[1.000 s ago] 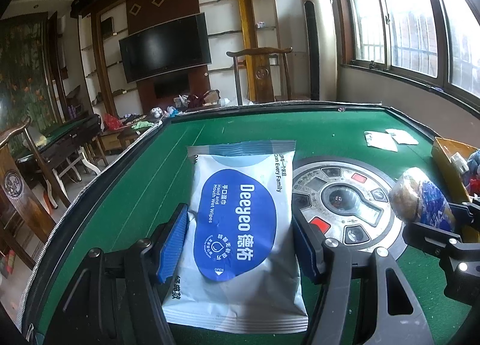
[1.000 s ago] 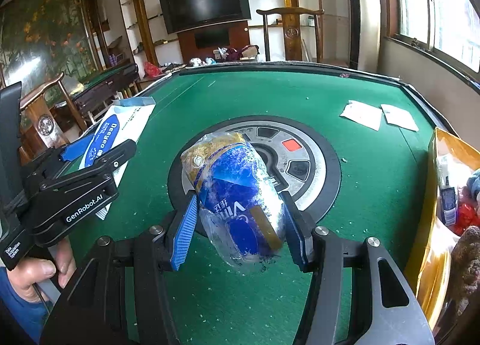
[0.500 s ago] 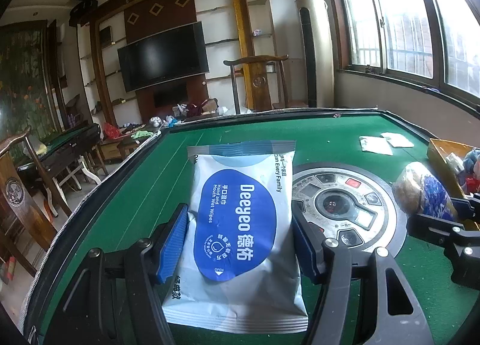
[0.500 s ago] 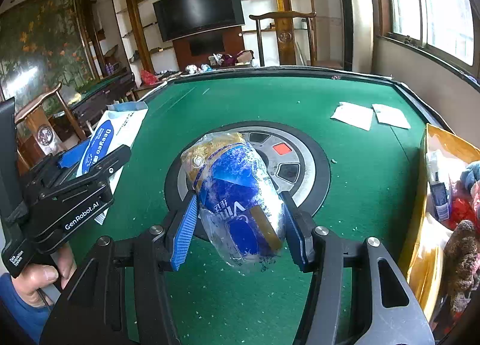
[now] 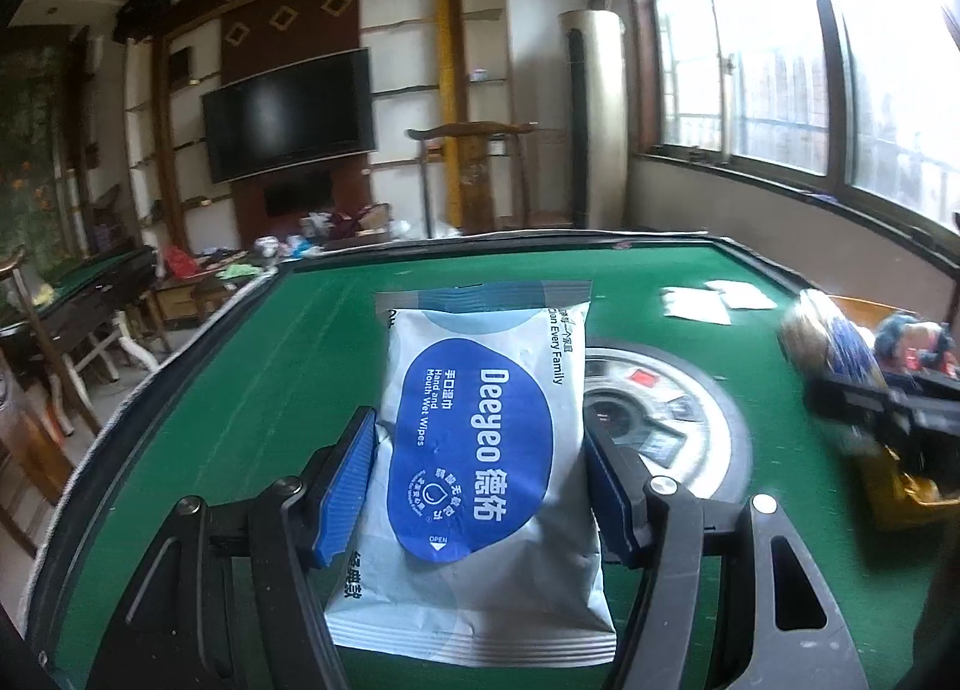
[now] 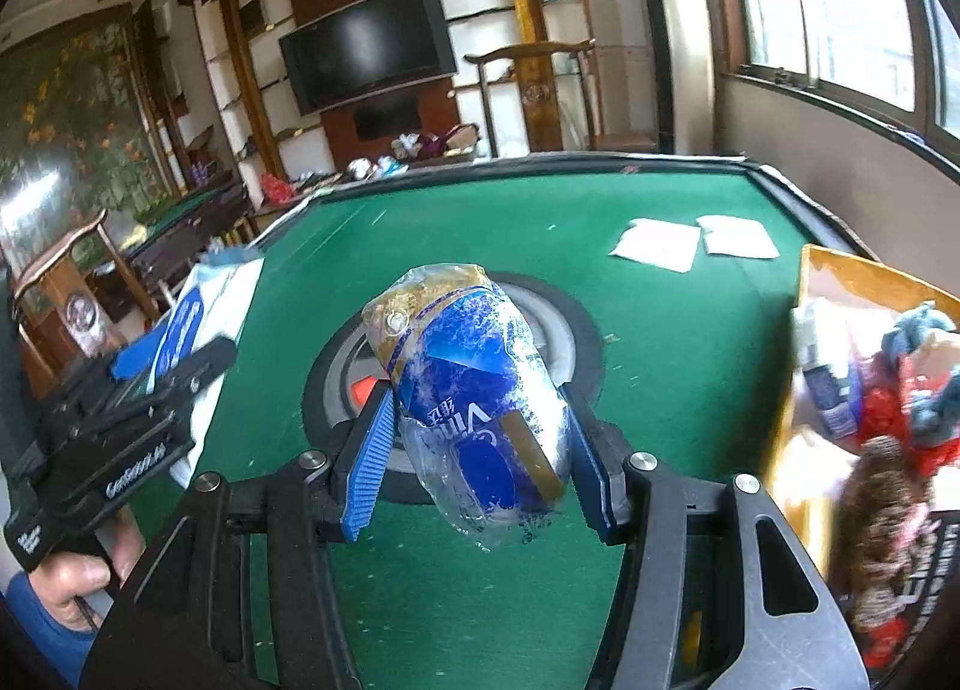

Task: Organize soft objects
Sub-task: 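Carry the wipes pack and clear bag with both grippers into the box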

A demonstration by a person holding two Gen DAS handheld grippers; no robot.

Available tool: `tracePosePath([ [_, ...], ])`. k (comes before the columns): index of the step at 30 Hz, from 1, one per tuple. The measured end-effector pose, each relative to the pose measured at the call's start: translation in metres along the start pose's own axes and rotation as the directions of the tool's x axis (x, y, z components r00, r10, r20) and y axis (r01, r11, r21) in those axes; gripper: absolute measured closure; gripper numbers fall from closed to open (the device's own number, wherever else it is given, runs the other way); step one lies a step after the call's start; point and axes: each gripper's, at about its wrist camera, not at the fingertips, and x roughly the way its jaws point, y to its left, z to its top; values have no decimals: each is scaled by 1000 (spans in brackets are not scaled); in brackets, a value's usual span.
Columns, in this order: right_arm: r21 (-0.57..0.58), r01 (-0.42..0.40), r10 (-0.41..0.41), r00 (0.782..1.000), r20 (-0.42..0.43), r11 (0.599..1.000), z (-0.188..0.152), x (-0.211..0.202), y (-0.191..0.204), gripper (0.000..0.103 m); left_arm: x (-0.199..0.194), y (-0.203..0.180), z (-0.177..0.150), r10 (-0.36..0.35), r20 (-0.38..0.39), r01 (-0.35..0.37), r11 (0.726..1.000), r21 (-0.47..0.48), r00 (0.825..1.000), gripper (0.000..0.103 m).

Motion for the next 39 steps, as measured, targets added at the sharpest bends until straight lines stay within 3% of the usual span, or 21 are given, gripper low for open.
tracePosePath([
  [8,122,64,-71,996,55,990,5,-39,-50,49,-20,-44,0,-146,0,146,989,11,989,38],
  [12,225,63,-85,992,93,972,4,-63,-85,49,-36,-77,-1,-234,-5,234,972,28,972,38],
  [20,344,146,-222,956,193,928,-9,-128,-142,49,-56,-161,3,-417,-68,422,903,82,906,38],
  [26,452,273,-351,931,98,849,-28,-143,-194,49,-51,-224,11,-522,-144,535,842,66,840,38],
  [30,499,296,-362,932,37,814,-35,-145,-223,49,-39,-263,13,-555,-175,570,820,48,813,38],
  [36,489,325,-372,928,-2,809,-37,-144,-232,49,-29,-286,-2,-521,-185,543,835,91,833,37],
  [39,477,324,-359,933,-19,817,-35,-137,-229,49,-33,-290,-9,-494,-157,515,843,156,855,37],
])
